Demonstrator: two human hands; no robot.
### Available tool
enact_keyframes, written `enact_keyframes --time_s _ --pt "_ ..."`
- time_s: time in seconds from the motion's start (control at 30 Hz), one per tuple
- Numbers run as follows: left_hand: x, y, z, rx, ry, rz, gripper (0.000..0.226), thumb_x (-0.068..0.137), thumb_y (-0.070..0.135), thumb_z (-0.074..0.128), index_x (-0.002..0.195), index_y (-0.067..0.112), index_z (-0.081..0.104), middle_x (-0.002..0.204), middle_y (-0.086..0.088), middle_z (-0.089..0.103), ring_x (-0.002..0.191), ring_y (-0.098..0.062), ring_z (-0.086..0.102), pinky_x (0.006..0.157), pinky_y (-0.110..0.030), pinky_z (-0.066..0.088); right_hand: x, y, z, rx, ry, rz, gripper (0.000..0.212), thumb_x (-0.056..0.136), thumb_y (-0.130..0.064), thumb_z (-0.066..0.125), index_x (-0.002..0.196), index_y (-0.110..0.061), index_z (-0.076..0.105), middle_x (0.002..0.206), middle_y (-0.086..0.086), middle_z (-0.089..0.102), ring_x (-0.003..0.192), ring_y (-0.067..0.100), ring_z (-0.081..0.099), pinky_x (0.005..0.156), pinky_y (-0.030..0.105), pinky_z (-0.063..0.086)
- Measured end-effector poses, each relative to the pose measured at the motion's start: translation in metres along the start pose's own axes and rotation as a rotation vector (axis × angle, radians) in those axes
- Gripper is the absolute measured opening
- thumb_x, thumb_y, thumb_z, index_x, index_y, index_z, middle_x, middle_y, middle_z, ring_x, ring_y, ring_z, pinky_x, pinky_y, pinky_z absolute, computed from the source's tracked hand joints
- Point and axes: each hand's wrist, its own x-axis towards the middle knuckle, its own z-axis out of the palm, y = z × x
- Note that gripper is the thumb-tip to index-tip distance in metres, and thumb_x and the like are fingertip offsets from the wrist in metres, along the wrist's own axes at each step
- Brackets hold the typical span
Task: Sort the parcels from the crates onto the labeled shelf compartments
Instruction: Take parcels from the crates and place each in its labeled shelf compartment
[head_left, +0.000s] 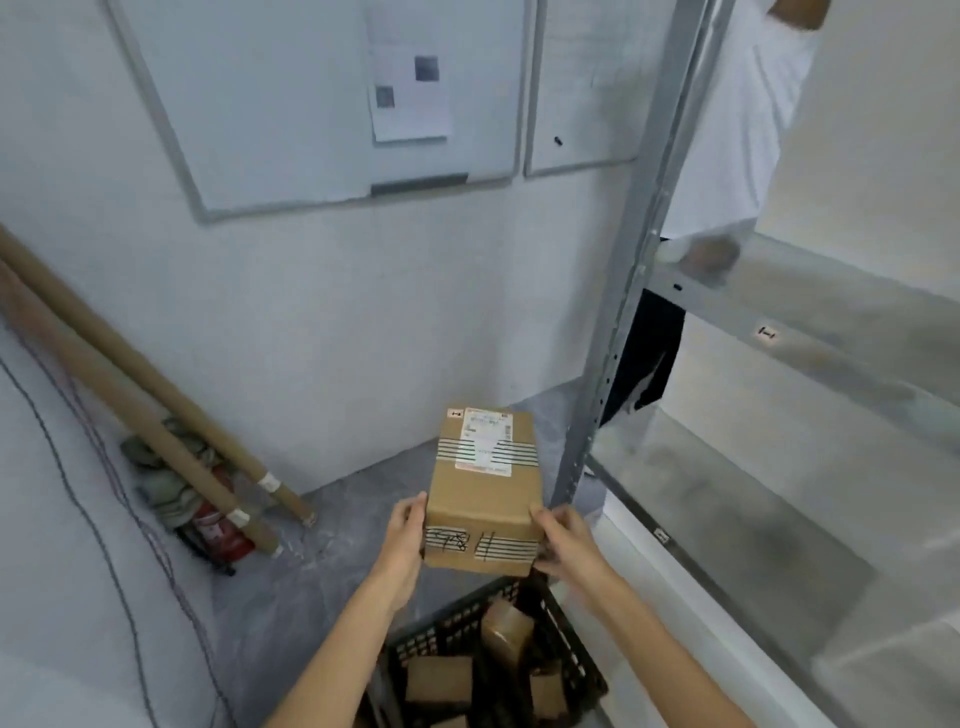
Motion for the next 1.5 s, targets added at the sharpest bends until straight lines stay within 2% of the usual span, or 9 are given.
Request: enact_keyframes --time_s 0.1,0.23,0.4,0.53,0.63,0.83,0.97,1.23,1.5 --pt "-0.019 0.024 -0.011 -0.047 -0.191 0.047 0.045 0.097 0.038 0.044 0.137 0.016 0.043 0.125 -0.008 0.061 0.116 -0.023 0.056 0.105 -0.045 0.041 -0.042 -0.020 0.010 0.057 0.090 -0.118 0.021 0.093 -0.032 0.057 0.092 -0.013 0.048 0.109 0.010 0.060 0.105 0.023 0.058 0.094 0.050 0.050" --pt "-0.057 0.044 -0.032 -0.130 -0.395 0.069 0.055 0.087 0.038 0.056 0.133 0.010 0.046 0.108 -0.009 0.069 0.095 -0.021 0.065 0.076 -0.035 0.052 -0.100 -0.029 0.023 0.093 0.214 -0.266 0.019 0.092 -0.033 0.057 0.087 -0.015 0.051 0.099 0.005 0.059 0.093 0.016 0.054 0.086 0.034 0.041" --pt "-0.114 0.055 -0.034 -0.117 -0.472 0.080 0.074 0.070 0.036 0.071 0.132 0.019 0.033 0.116 -0.010 0.062 0.103 -0.029 0.063 0.093 -0.053 0.049 -0.165 -0.021 0.036 0.153 0.233 -0.402 0.023 0.086 -0.041 0.060 0.093 -0.019 0.054 0.107 0.000 0.056 0.105 0.019 0.053 0.078 0.028 0.042" --pt "-0.159 0.056 -0.013 -0.143 -0.482 0.168 0.088 0.064 0.032 0.074 0.138 0.028 0.027 0.119 -0.008 0.059 0.109 -0.030 0.059 0.081 -0.048 0.054 -0.197 -0.017 0.025 0.309 0.244 -0.340 0.089 0.067 -0.067 0.058 0.143 -0.033 0.025 0.143 -0.008 0.030 0.140 0.025 0.023 0.109 0.053 0.027" --pt "-0.195 0.050 0.017 -0.126 -0.485 0.252 0.095 0.056 0.036 0.078 0.136 0.035 0.027 0.123 -0.009 0.058 0.113 -0.031 0.058 0.080 -0.041 0.054 -0.222 -0.014 0.015 0.444 0.094 -0.345 0.124 0.039 -0.078 0.076 0.143 -0.042 0.017 0.148 -0.003 0.030 0.133 0.029 0.035 0.088 0.052 0.047" --pt "-0.255 0.054 0.074 -0.088 -0.684 0.361 0.115 0.049 0.045 0.080 0.141 0.046 0.011 0.135 0.000 0.048 0.113 -0.010 0.054 0.086 -0.030 0.053 -0.276 -0.021 -0.065 0.502 0.169 -0.509 0.112 0.045 -0.062 0.084 0.139 -0.031 0.032 0.105 0.004 0.060 0.099 0.024 0.065 0.092 0.054 0.051" --pt "-0.259 0.090 0.103 -0.130 -0.740 0.405 0.098 0.066 0.036 0.072 0.145 0.042 0.015 0.142 -0.015 0.044 0.129 -0.031 0.045 0.104 -0.053 0.039 -0.324 -0.022 -0.125 0.367 0.281 -0.540 0.113 0.041 -0.067 0.083 0.135 -0.038 0.027 0.125 0.007 0.052 0.110 0.026 0.060 0.086 0.046 0.055" --pt "-0.280 0.097 0.156 0.086 -1.031 0.339 0.073 0.066 0.042 0.075 0.129 0.040 0.038 0.127 -0.002 0.058 0.116 -0.024 0.057 0.089 -0.048 0.052 -0.387 -0.028 -0.195 0.301 0.367 -0.627 0.085 0.074 -0.059 0.063 0.143 -0.024 0.028 0.142 0.013 0.046 0.127 0.033 0.049 0.093 0.047 0.050" --pt "-0.333 0.049 0.205 -0.273 -1.038 0.322 0.074 0.072 0.026 0.075 0.131 0.032 0.031 0.129 -0.015 0.055 0.115 -0.030 0.060 0.093 -0.046 0.052 -0.408 -0.002 -0.212 0.601 0.615 -0.787 0.081 0.080 -0.064 0.040 0.150 -0.030 0.017 0.151 0.002 0.035 0.133 0.027 0.041 0.112 0.055 0.029"
